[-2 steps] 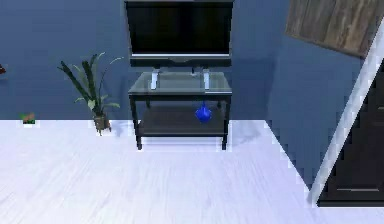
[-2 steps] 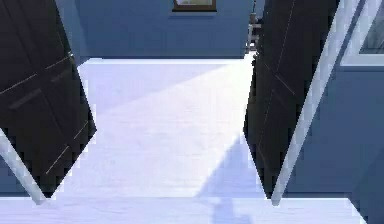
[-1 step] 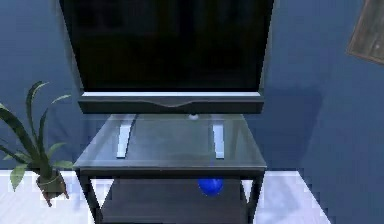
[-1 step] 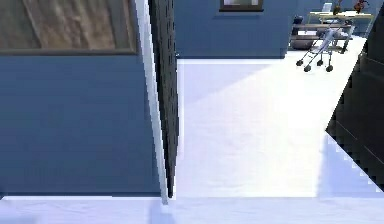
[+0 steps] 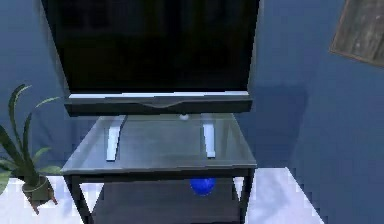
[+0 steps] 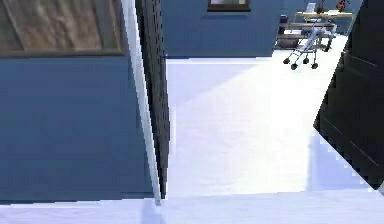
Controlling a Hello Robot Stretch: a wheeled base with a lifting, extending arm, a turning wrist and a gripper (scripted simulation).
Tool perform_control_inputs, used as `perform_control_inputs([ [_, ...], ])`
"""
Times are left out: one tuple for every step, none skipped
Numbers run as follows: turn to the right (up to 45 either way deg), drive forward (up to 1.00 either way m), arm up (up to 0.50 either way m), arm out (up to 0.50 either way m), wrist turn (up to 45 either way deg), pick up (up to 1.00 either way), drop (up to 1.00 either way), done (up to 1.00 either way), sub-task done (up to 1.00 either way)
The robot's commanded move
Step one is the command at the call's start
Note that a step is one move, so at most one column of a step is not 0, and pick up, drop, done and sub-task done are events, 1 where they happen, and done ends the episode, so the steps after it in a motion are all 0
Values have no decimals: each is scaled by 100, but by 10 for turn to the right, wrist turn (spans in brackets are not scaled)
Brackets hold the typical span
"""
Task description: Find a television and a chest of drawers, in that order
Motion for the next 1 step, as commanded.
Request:
perform_control_inputs([
  [0,5,0,0,0,0,0,0,0],
])
